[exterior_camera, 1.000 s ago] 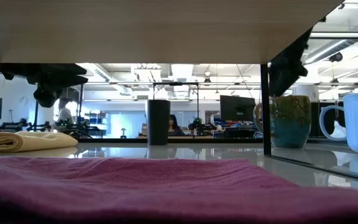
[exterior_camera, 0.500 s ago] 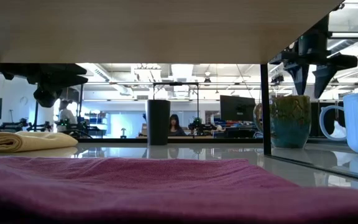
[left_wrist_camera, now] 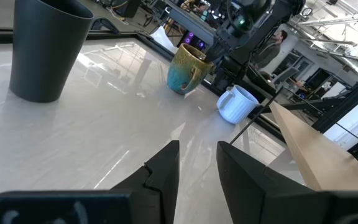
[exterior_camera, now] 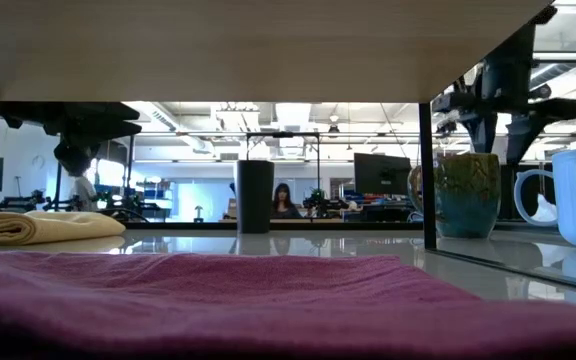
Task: Stack small to large cups/mugs on shelf
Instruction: Put the brown mug on the shelf
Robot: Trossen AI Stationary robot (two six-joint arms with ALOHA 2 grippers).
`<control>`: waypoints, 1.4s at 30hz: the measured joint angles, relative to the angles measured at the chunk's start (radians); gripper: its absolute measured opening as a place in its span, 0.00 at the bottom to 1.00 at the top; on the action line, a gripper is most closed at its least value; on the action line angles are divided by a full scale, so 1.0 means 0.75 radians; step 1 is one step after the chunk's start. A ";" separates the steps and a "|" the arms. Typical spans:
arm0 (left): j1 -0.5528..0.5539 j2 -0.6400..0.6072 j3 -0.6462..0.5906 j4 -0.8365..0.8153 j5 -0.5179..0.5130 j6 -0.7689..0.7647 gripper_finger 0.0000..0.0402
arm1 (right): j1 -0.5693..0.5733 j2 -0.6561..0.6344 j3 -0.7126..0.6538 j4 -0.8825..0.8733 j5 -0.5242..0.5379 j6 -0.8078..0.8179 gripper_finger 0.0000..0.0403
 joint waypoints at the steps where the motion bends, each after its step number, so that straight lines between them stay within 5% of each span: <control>1: 0.000 0.000 0.000 0.000 0.000 0.000 0.23 | -0.001 0.000 -0.021 0.025 0.002 -0.018 0.45; 6: 0.000 0.000 0.000 0.001 0.000 0.000 0.23 | -0.037 0.000 -0.119 0.165 -0.001 -0.093 0.38; 16: 0.000 0.000 0.000 0.000 0.000 0.000 0.23 | -0.231 0.001 -0.139 0.256 -0.012 -0.475 0.08; 33: 0.000 0.000 0.000 0.000 0.000 0.000 0.23 | -0.316 0.123 -0.104 0.454 -0.134 -1.118 0.08; 42: 0.000 0.000 0.000 0.000 0.000 0.000 0.23 | -0.304 0.440 0.316 0.297 -0.127 -1.150 0.08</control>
